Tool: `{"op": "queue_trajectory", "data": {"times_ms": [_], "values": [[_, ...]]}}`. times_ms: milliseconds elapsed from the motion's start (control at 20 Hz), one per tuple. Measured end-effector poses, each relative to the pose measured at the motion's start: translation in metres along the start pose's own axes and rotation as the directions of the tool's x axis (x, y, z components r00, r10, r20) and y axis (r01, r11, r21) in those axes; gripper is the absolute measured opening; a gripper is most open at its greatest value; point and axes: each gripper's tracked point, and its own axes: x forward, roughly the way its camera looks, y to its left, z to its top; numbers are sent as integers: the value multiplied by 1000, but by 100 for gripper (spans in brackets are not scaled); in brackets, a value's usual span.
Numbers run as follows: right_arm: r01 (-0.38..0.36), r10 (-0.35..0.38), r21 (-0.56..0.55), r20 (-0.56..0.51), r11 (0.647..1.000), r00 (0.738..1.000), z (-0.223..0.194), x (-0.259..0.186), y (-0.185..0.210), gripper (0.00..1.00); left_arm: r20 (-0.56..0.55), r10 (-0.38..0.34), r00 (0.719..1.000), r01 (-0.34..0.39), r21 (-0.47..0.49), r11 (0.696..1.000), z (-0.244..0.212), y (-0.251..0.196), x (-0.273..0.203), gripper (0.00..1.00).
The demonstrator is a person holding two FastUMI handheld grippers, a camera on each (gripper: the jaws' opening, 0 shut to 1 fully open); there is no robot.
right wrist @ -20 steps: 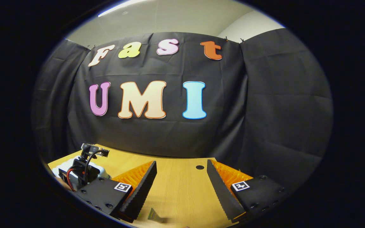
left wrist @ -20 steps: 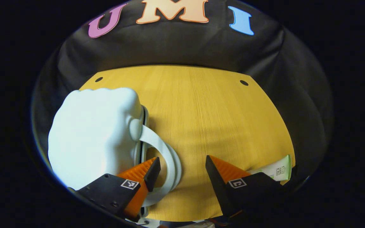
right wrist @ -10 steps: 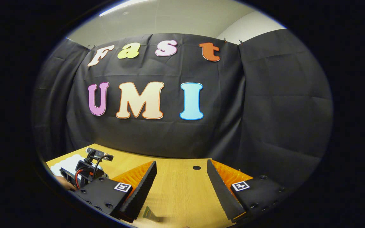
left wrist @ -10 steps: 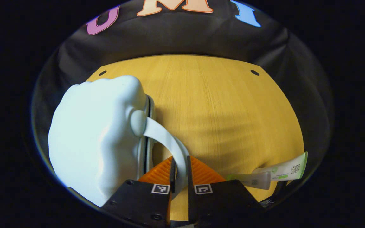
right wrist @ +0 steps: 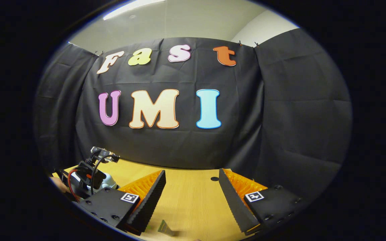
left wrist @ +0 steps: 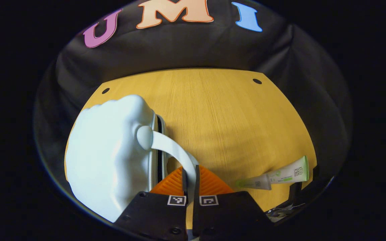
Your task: First open the suitcase, pack the skin care products into it, and then close the suitcase.
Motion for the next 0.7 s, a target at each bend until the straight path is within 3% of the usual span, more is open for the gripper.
{"op": "queue_trajectory", "data": {"times_ms": [300, 500, 700], "values": [[-43, 43, 1, 13, 999, 999, 5, 3, 19, 99, 94, 25, 995, -30, 43, 999, 42, 21, -50, 0], [-72, 72, 18, 23, 997, 997, 7, 1, 31, 99, 133, 21, 991, -19, -16, 1000, 58, 43, -84, 0], [-84, 83, 22, 30, 996, 996, 7, 3, 35, 96, 184, 65, 981, -69, 16, 997, 77, 79, -118, 0]]}}
